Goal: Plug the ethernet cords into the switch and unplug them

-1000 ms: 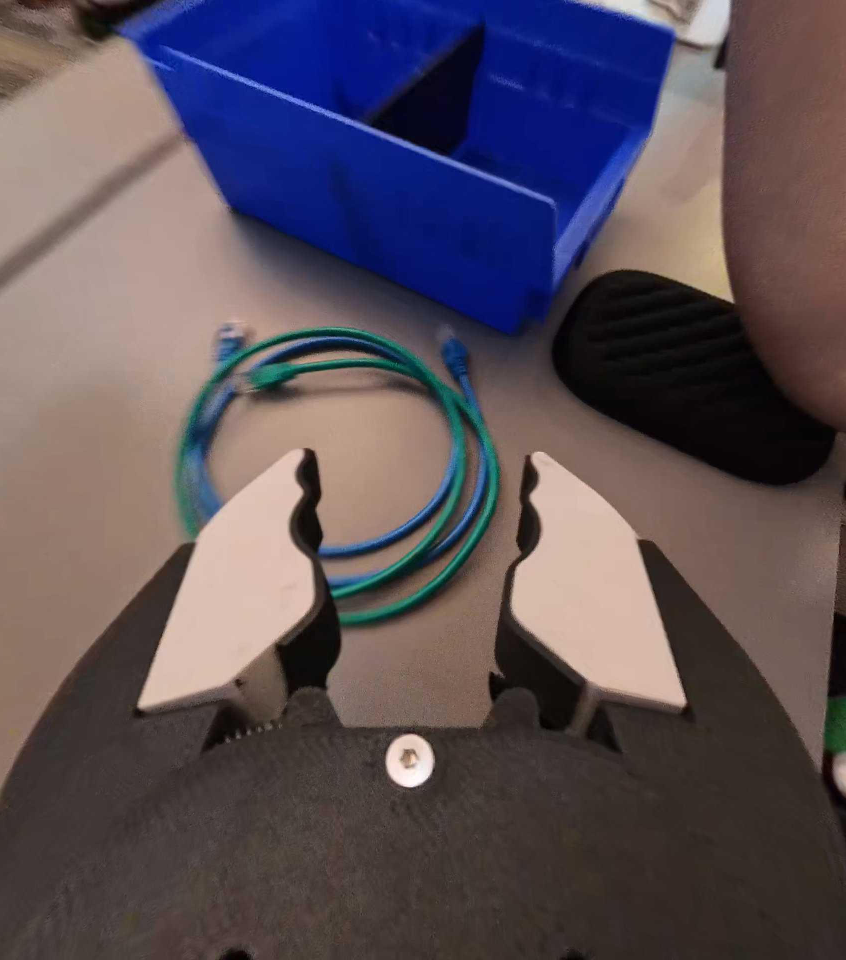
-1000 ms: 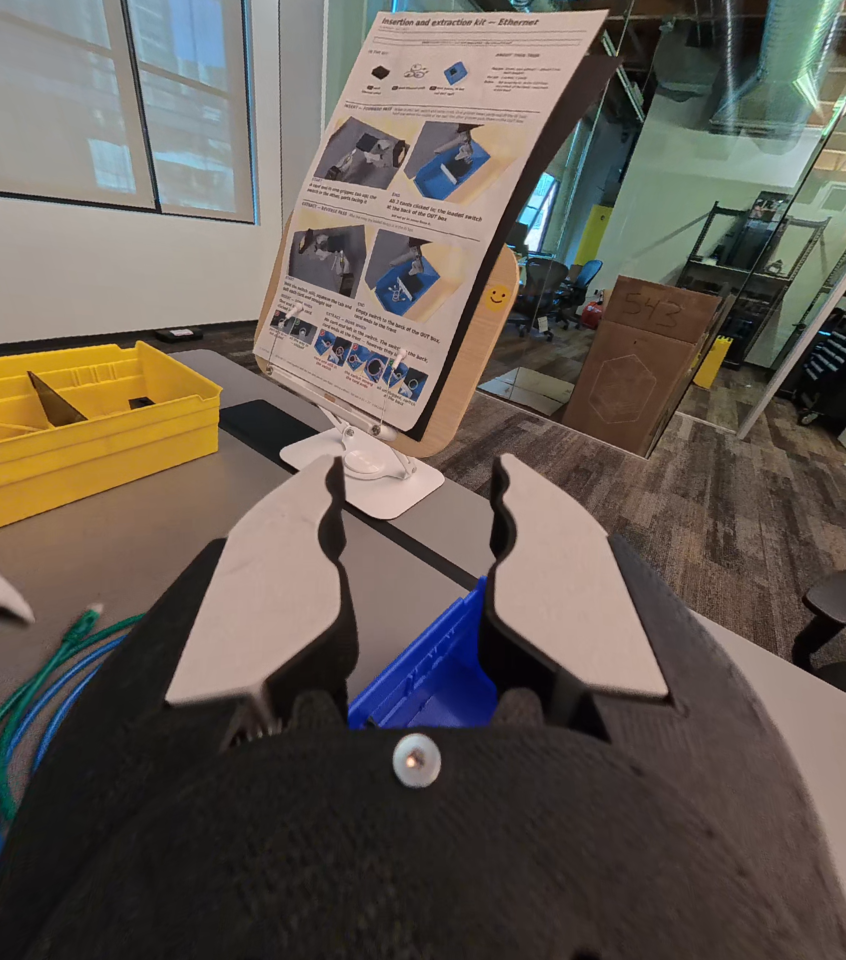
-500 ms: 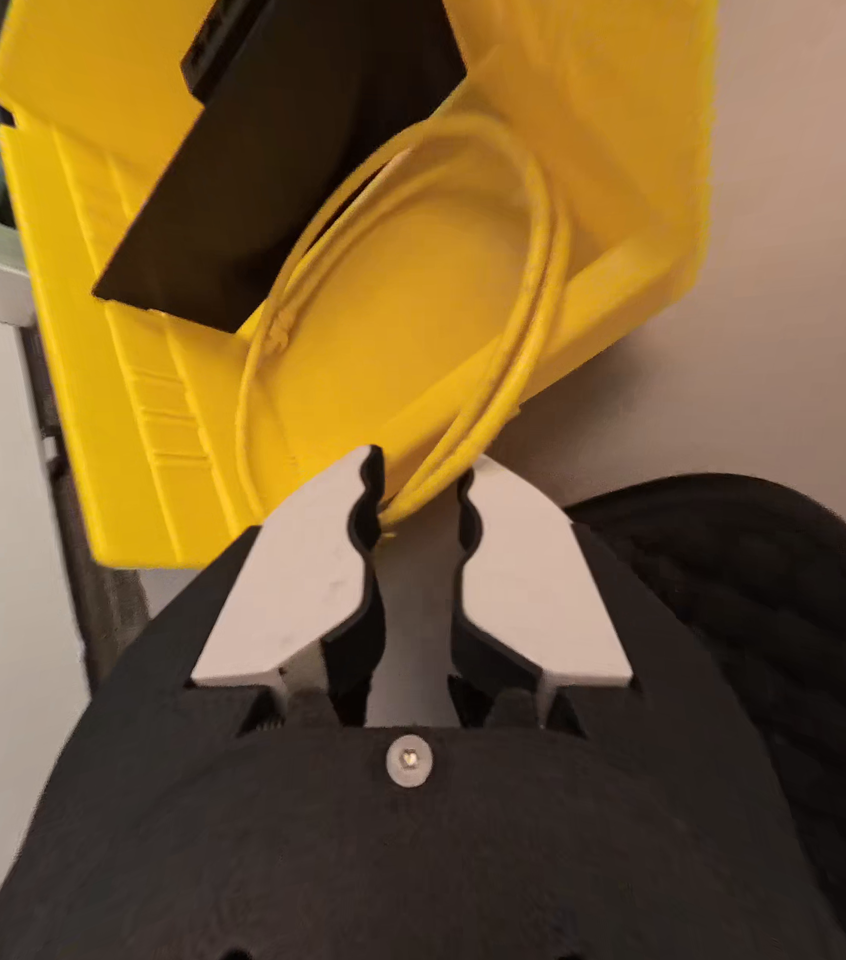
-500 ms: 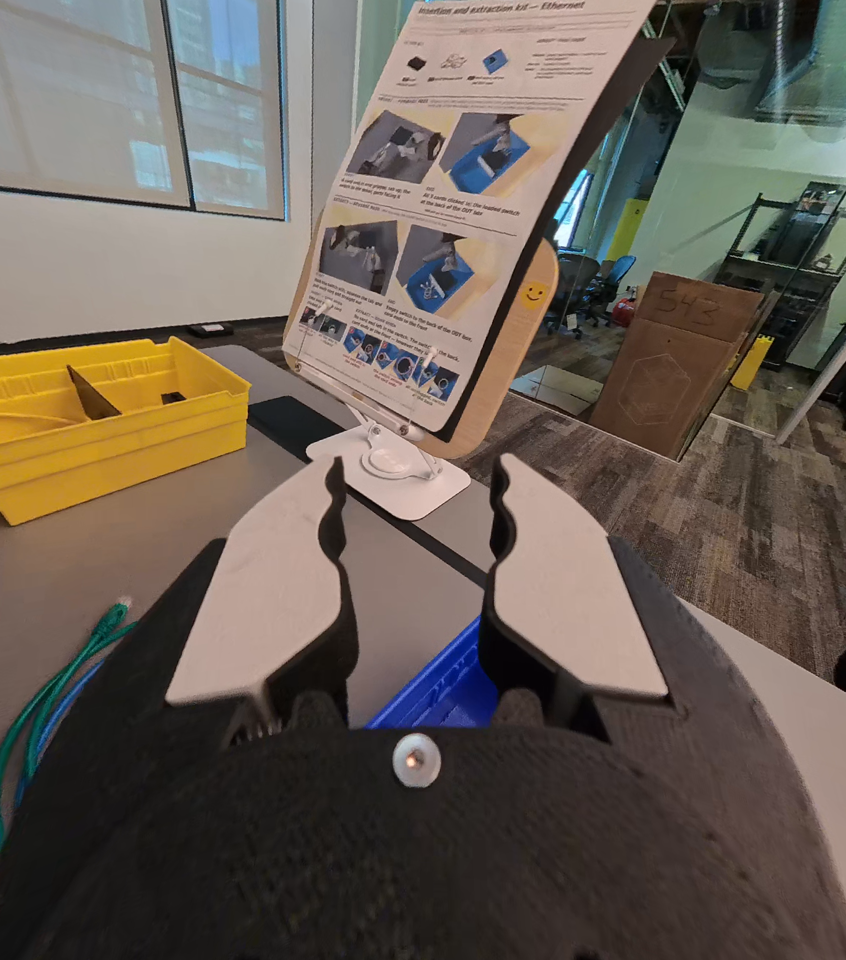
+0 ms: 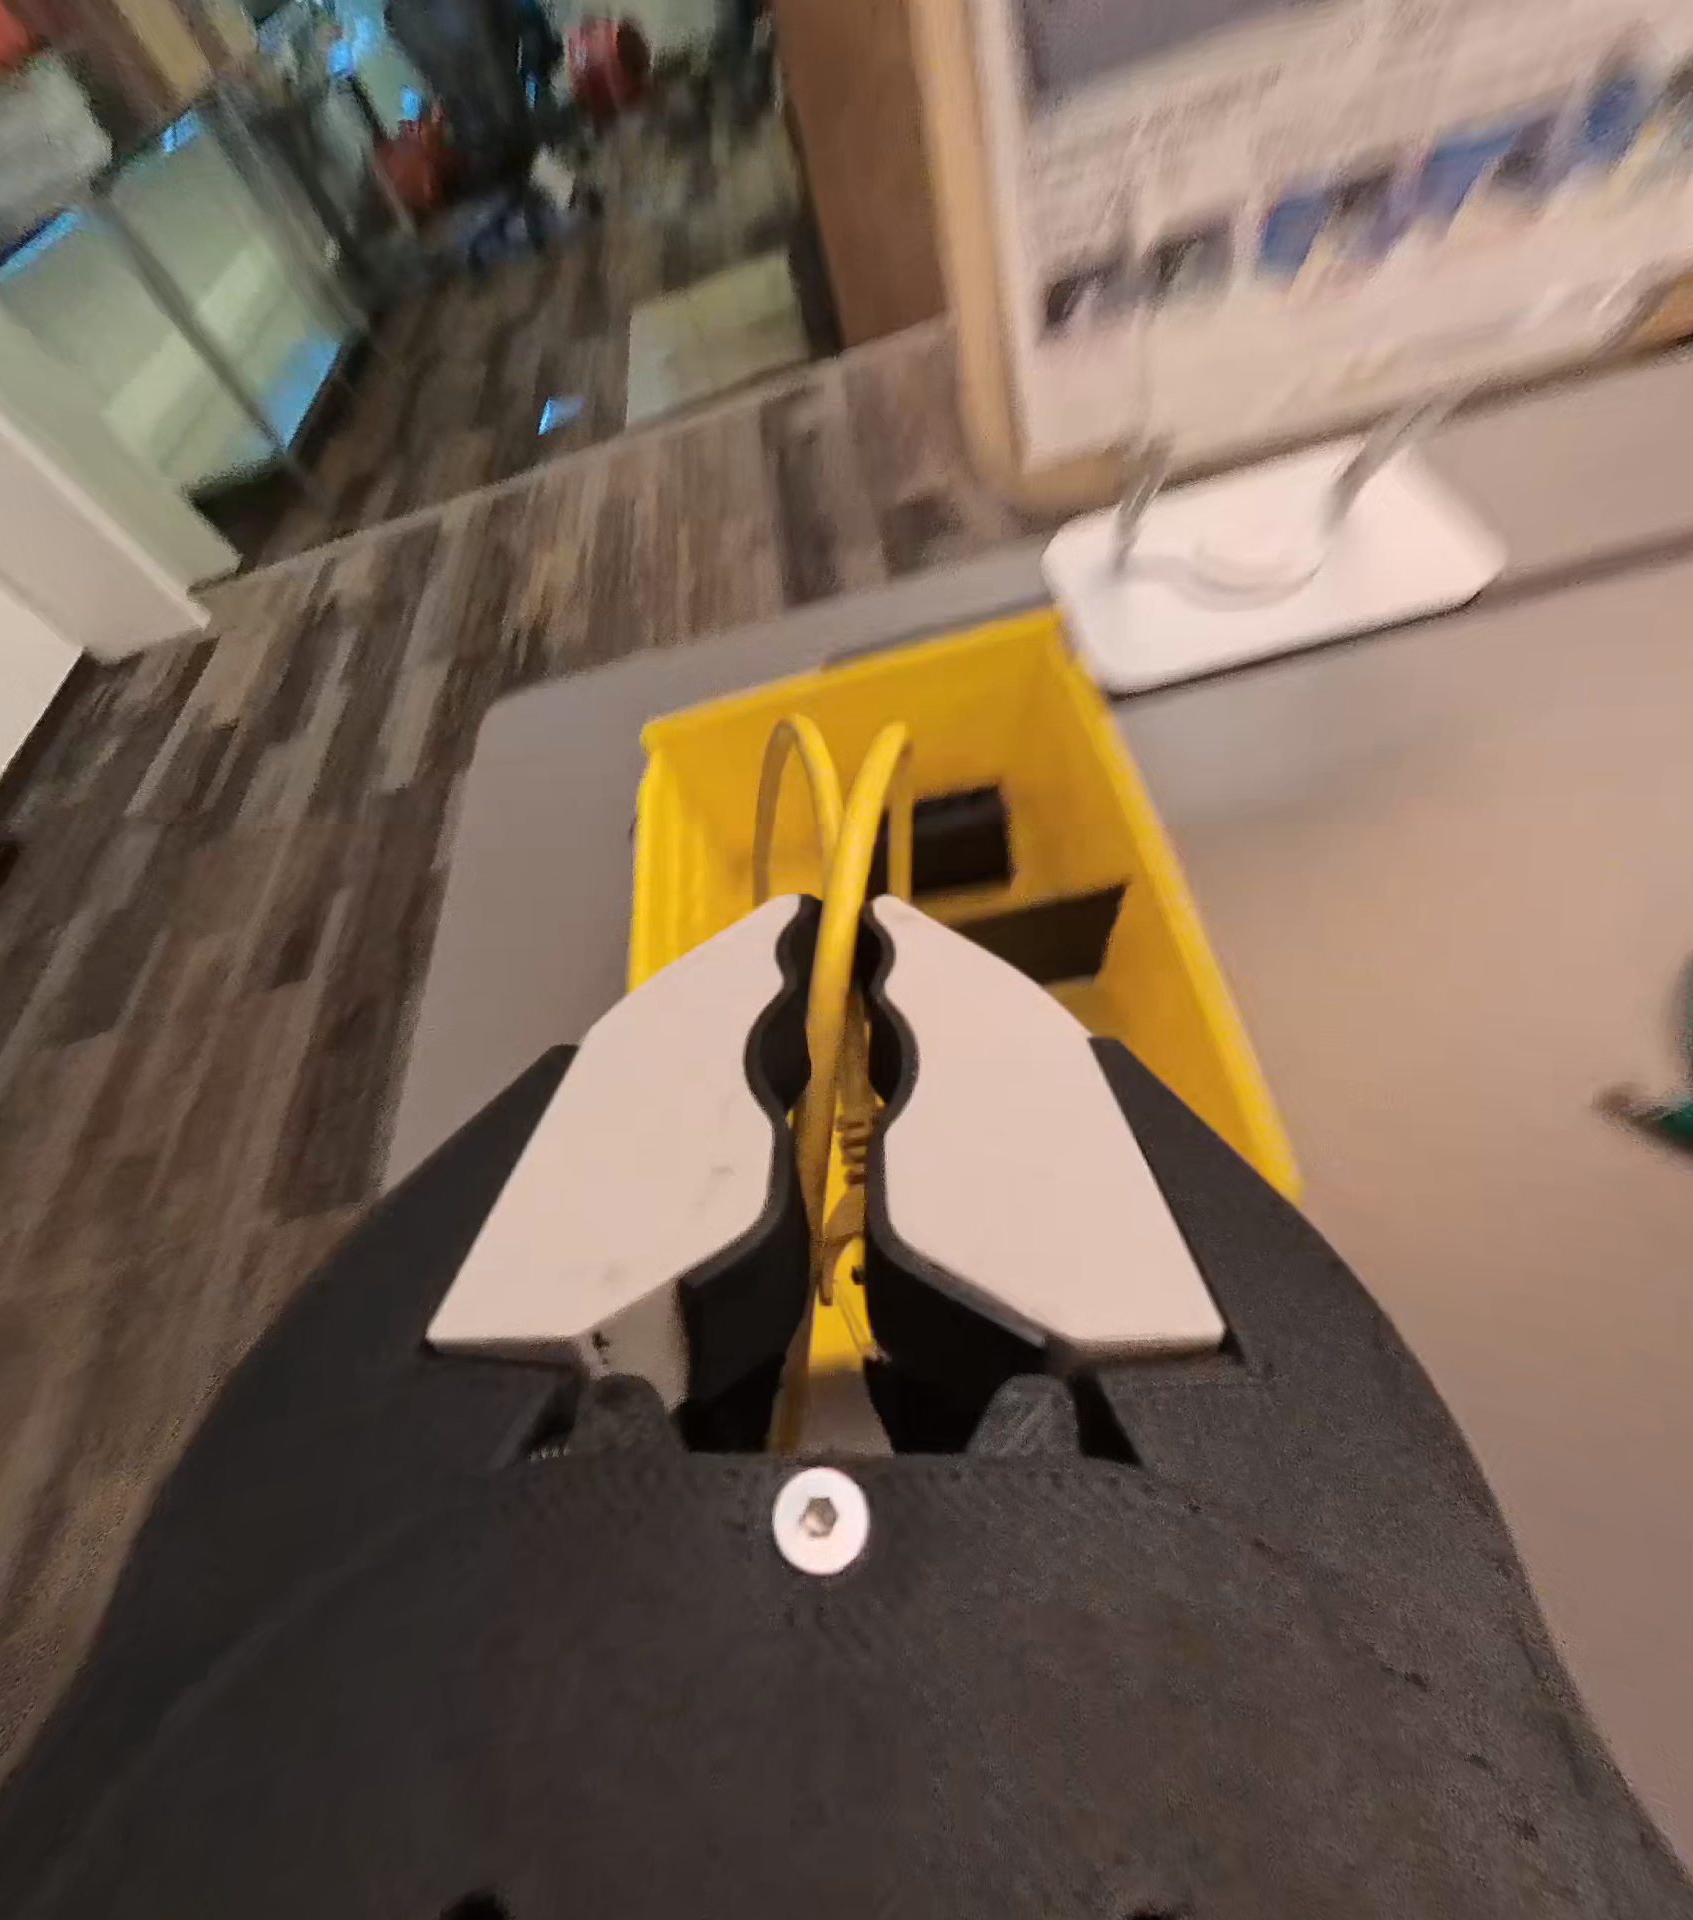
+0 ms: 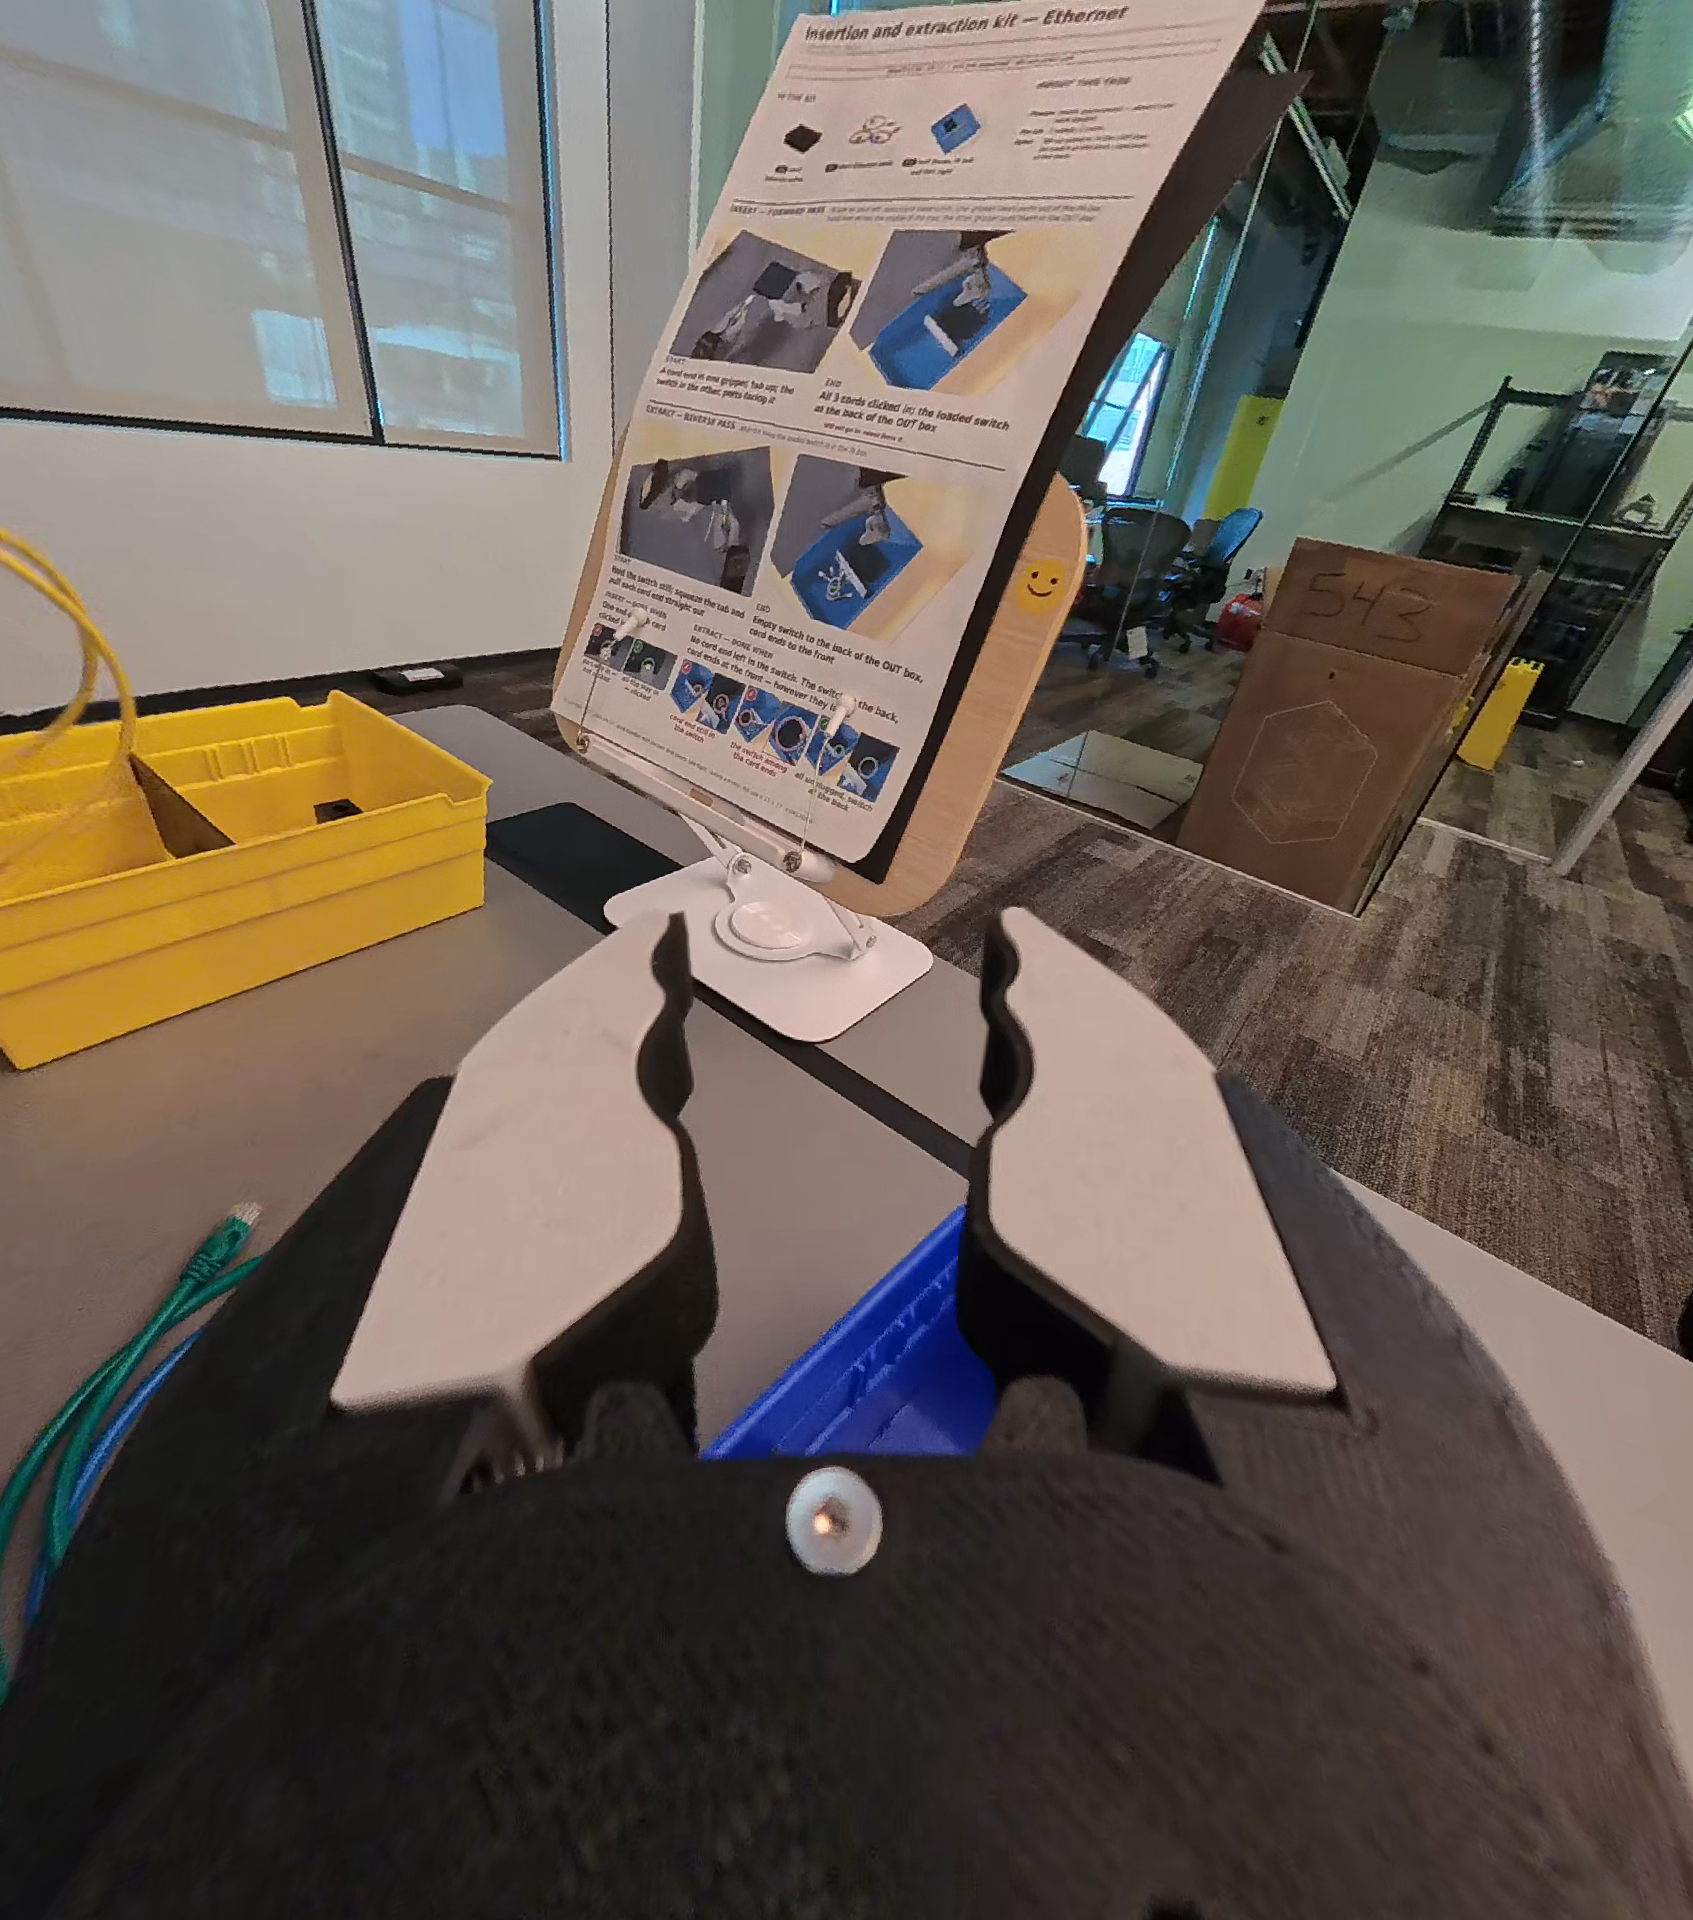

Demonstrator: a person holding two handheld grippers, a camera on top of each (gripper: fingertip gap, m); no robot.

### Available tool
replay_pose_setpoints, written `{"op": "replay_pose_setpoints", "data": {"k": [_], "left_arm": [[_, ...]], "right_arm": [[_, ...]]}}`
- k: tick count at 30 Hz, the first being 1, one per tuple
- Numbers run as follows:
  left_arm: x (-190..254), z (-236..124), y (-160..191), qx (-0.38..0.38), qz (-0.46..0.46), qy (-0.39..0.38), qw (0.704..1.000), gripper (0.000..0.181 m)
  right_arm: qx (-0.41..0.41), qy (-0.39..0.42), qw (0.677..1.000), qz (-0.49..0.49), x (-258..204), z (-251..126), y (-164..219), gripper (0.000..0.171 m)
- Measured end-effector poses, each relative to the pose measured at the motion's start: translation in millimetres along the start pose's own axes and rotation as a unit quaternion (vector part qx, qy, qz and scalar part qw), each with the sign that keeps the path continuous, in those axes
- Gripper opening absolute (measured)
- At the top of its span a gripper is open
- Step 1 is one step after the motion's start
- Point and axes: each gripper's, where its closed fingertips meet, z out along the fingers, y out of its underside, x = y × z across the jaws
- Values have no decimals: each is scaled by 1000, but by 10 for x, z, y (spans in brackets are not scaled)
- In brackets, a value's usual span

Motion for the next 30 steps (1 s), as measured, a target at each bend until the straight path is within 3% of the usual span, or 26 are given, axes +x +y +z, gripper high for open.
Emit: {"op": "replay_pose_setpoints", "data": {"k": [1, 4, 7, 11, 15, 18, 21, 22, 24, 27, 30], "left_arm": [[161, -30, -216, 26, 4, 14, 1000, 5], [810, -50, -712, 82, 68, 30, 994, 5], [1827, 131, -813, 86, 155, 75, 981, 5], [3242, 680, -45, 5, 310, 129, 942, 5], [4000, 865, 813, -60, 370, 196, 906, 5], [4151, 730, 906, -47, 351, 217, 910, 5], [4403, 444, 930, -47, 279, 326, 902, 7], [4501, 320, 936, -51, 247, 379, 891, 14], [4517, 192, 881, -65, 191, 442, 874, 53], [4076, 209, 542, -45, 127, 464, 875, 57], [2965, 512, 5, 24, 106, 362, 926, 53]], "right_arm": [[1, 3, 1000, 0, 14, -13, -6, 55], [6, 10, 1000, 0, 51, -56, -27, 55], [6, 17, 1000, 1, 94, -90, -26, 55], [10, 21, 1000, 3, 131, -141, -37, 55], [8, 30, 999, 9, 206, -195, -12, 55], [15, 29, 999, 20, 238, -216, -22, 55], [17, 22, 999, 26, 231, -206, -18, 55], [14, 20, 999, 26, 223, -196, -5, 55], [4, 20, 1000, 22, 216, -176, 32, 55], [-5, 24, 1000, 12, 208, -175, 53, 55], [0, 28, 1000, 10, 211, -194, 24, 55]]}}
